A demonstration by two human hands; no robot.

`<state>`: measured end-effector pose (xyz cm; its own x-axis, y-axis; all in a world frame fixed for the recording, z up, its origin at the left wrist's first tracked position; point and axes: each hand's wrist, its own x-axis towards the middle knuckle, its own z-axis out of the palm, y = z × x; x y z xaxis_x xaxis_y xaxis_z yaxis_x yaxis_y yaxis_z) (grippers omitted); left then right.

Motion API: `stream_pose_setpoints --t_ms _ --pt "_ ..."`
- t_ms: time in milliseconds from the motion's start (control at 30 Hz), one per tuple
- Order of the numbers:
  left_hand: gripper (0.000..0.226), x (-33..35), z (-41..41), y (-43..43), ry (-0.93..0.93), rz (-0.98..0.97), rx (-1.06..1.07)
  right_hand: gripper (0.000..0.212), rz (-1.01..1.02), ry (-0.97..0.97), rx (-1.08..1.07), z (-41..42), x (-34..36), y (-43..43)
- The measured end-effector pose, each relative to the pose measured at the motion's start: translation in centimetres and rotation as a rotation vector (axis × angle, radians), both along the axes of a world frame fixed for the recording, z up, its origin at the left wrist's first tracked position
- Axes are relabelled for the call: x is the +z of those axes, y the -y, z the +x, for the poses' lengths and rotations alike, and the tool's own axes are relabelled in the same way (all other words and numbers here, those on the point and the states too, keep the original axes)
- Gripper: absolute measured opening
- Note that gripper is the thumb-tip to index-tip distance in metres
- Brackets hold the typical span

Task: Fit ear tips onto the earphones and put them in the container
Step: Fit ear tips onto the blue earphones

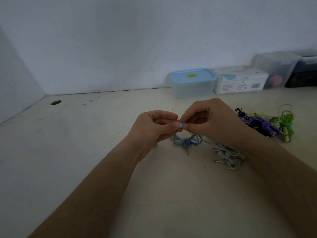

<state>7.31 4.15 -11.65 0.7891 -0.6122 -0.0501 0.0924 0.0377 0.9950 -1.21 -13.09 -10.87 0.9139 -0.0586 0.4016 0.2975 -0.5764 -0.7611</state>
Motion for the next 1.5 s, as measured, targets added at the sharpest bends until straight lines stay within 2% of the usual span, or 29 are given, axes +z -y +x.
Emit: stream_pose_setpoints --t_ms 100,233,500,667,867,1133,1300,1433,1500 --pt "0.023 0.21 0.01 -0.05 -0.025 -0.052 -0.007 0.013 0.103 -0.008 0.016 0.12 -0.08 0.02" --pt "0.036 0.54 0.00 -0.03 -0.050 -0.129 0.002 0.018 0.331 0.004 0.044 0.29 -0.04 -0.05" --pt "0.035 0.56 -0.20 0.01 -0.028 -0.164 -0.002 0.016 0.460 -0.069 0.043 0.39 -0.26 0.01" --pt "0.035 0.48 -0.21 0.00 0.061 -0.124 0.011 0.013 0.484 -0.084 0.025 0.35 -0.23 -0.11" --pt "0.012 0.08 -0.28 0.38 0.216 -0.025 0.072 0.014 0.492 -0.062 -0.015 0.64 -0.48 -0.13" --pt "0.016 0.34 -0.38 0.29 0.335 0.007 0.064 0.012 0.468 -0.076 -0.026 0.53 -0.26 -0.01" --pt "0.011 0.50 -0.28 0.12 0.420 -0.027 0.092 0.019 0.591 -0.131 -0.006 0.63 -0.19 -0.04" --pt "0.012 0.37 -0.20 0.25 0.568 0.019 0.115 0.028 0.662 -0.184 0.020 0.59 -0.06 -0.09" --pt "0.011 0.27 -0.12 0.32 0.586 0.022 0.119 0.029 0.695 -0.194 0.023 0.60 -0.06 -0.08"
